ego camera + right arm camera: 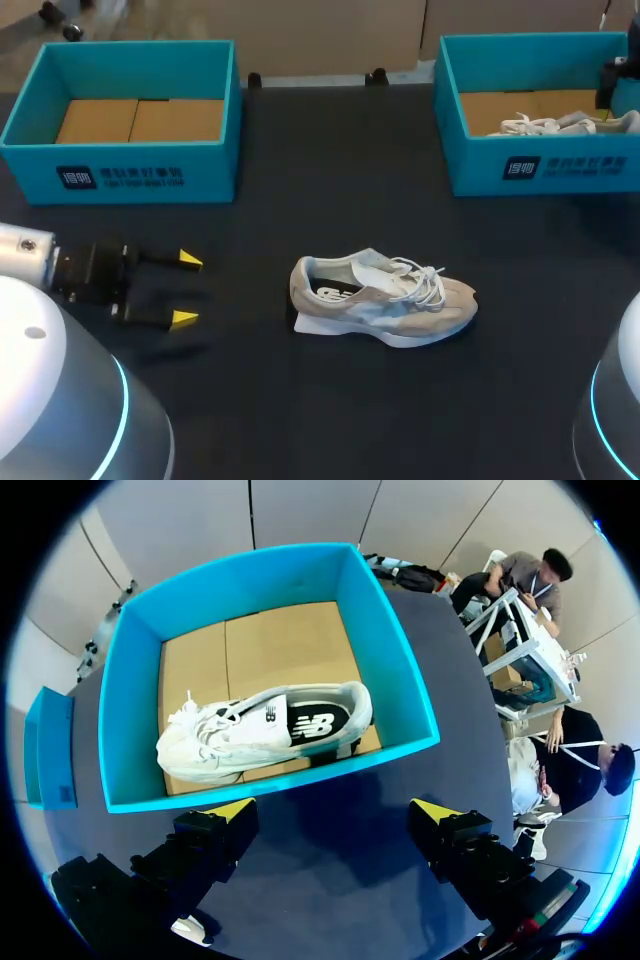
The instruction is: Take the shoe out of the shoebox, open the shoe tongue, remove and reinsert the insole, then place the shoe into the shoebox
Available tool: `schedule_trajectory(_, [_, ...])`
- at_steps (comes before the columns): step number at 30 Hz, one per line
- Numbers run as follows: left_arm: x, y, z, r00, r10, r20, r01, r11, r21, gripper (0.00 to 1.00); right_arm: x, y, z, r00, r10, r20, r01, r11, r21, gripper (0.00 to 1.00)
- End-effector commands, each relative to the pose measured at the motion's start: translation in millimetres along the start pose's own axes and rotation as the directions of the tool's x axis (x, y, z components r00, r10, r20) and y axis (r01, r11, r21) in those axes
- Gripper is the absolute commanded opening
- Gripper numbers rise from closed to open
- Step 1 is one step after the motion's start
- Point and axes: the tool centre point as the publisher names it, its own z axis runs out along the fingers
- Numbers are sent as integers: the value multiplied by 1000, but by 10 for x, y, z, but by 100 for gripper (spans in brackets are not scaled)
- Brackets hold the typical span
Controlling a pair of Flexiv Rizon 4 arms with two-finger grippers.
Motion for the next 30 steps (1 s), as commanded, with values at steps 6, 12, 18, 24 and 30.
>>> schedule_trajectory(6, [-43,-120,258,1000,14,17,-14,1000,9,100,2,-1,2,1000,0,0,0,1000,0,100])
schedule_trajectory(12, [-81,-213,435,1000,16,23,-16,1000,15,100,2,-1,2,1000,0,0,0,1000,0,100])
schedule_trajectory(18, [-82,-269,581,1000,27,10,-27,999,25,100,2,-1,2,1000,0,0,0,1000,0,100])
schedule_trajectory(24, [-93,-291,730,999,42,6,-42,999,25,100,2,-1,2,1000,0,0,0,1000,0,100])
schedule_trajectory(30, [-75,-265,897,999,50,-9,-50,999,13,100,2,-1,2,1000,0,0,0,1000,0,100])
